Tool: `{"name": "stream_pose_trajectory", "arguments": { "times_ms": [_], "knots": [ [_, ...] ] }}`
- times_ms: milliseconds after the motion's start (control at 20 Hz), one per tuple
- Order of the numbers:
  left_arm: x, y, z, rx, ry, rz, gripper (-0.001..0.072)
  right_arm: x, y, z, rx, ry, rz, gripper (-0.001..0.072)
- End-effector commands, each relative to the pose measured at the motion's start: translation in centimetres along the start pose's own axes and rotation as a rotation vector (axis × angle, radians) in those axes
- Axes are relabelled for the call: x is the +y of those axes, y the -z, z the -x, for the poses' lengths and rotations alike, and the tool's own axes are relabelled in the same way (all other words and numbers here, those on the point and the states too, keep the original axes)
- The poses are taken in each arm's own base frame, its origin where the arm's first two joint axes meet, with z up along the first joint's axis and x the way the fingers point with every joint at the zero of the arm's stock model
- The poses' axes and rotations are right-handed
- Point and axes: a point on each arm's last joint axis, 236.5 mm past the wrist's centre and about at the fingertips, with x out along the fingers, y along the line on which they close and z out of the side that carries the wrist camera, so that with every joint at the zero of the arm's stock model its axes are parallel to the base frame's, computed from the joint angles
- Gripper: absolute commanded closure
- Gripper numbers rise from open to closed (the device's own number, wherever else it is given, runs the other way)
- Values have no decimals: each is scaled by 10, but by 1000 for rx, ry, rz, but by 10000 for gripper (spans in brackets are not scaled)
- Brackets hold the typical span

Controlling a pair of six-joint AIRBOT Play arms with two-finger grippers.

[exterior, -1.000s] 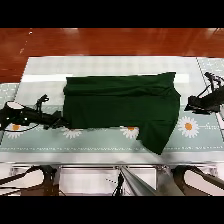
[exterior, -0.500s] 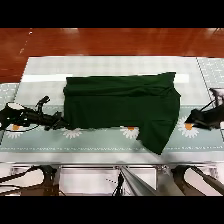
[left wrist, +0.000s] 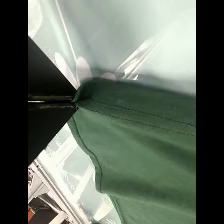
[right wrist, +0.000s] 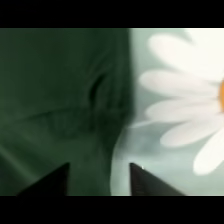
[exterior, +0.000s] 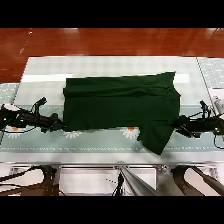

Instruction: Fold the shirts.

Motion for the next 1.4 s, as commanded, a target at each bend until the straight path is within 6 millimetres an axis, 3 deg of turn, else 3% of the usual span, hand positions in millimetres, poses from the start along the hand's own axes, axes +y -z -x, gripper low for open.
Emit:
{"name": "stream_pose_trajectory", "arguments": {
  "times_ms": [0, 50, 150, 200, 350, 550, 650, 700, 800, 1000, 1200, 1350],
  "knots": [
    [-4, 1, 1, 3, 16, 2, 682, 3, -22, -7, -110, -3, -21, 369],
    [-4, 1, 1, 3, 17, 2, 682, 8, -27, -9, -136, -4, -13, 429],
    [-4, 1, 1, 2, 16, 2, 682, 19, -33, -13, -168, -9, -23, 646],
    [-5, -1, 2, -2, 18, -1, 682, 25, -35, -11, -174, -26, -22, 689],
    [-41, -21, 28, -62, 88, -90, 683, 53, -54, 17, -197, -61, 113, 691],
    [-102, -78, 106, -294, 76, -269, 683, 120, -142, 113, -543, -156, 199, 692],
    [-139, -111, 141, -439, 126, -317, 683, 148, -171, 138, -645, -253, 157, 692],
    [-151, -128, 156, -521, 135, -328, 682, 155, -183, 138, -661, -264, 157, 692],
    [-159, -156, 168, -615, 124, -313, 682, 167, -198, 117, -641, -253, 188, 692],
    [-146, -186, 140, -504, 158, -247, 682, 189, -233, 71, -632, -237, 203, 692],
    [-122, -223, 119, -451, 174, -166, 682, 198, -275, 56, -698, -224, 199, 692],
    [-107, -243, 103, -424, 180, -121, 682, 194, -292, 37, -687, -212, 186, 691]
  ]
}}
